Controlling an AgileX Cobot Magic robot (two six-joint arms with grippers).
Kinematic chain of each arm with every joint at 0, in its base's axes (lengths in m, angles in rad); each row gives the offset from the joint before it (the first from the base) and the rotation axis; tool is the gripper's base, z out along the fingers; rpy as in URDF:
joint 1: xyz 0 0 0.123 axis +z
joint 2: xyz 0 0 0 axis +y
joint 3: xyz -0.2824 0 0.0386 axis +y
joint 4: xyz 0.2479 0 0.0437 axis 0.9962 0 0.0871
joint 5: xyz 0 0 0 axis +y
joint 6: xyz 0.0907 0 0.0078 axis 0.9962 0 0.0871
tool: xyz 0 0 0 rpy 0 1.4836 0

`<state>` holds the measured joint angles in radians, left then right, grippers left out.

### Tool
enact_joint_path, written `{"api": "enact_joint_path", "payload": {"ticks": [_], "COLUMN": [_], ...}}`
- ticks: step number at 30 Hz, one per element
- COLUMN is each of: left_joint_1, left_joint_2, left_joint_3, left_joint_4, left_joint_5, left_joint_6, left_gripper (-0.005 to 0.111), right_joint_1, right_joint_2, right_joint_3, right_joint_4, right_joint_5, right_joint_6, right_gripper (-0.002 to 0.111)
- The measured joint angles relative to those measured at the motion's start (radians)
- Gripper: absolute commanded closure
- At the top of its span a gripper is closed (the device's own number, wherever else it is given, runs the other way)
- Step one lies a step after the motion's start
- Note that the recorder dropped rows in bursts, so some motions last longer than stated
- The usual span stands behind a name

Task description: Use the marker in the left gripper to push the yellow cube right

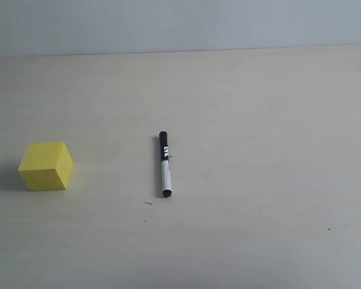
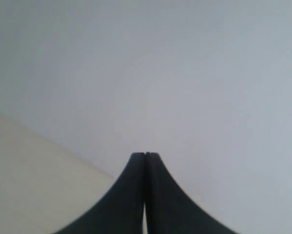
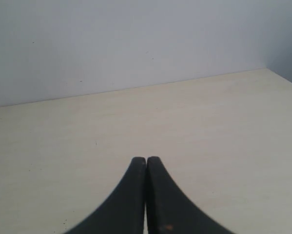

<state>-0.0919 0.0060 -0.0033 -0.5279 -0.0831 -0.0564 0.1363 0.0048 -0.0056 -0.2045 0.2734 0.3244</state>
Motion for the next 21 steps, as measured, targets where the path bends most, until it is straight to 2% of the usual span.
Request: {"api": "enact_joint_path", "payload": {"ticks": [4, 8, 12, 15, 19, 21], "left_joint_1": [0.000, 0.000, 0.000, 0.000, 0.000, 0.000], "left_joint_2": [0.000, 0.019, 0.146, 0.294, 0.566, 0.695], "left_joint_3": [-0.041, -0.135, -0.281, -0.444, -0.643, -0.705], "left_joint_4": [-0.005, 0.004, 0.027, 0.102, 0.241, 0.281], "left_joint_5": [-0.132, -0.269, -0.267, -0.114, 0.234, 0.382], "left_joint_6": [-0.124, -0.146, -0.133, -0.100, -0.082, -0.082], "left_gripper": [0.107, 0.107, 0.107, 0.107, 0.107, 0.107], "right_joint_1": [0.000, 0.000, 0.000, 0.000, 0.000, 0.000], "right_joint_2": [0.000, 0.000, 0.000, 0.000, 0.000, 0.000], "right_joint_3": [0.000, 0.000, 0.000, 0.000, 0.000, 0.000], "right_joint_4": [0.000, 0.000, 0.000, 0.000, 0.000, 0.000], "right_joint_5": [0.000, 0.000, 0.000, 0.000, 0.000, 0.000], "right_joint_6": [0.000, 0.000, 0.000, 0.000, 0.000, 0.000], "right_gripper": [0.108, 0.108, 0.108, 0.108, 0.108, 0.108]}}
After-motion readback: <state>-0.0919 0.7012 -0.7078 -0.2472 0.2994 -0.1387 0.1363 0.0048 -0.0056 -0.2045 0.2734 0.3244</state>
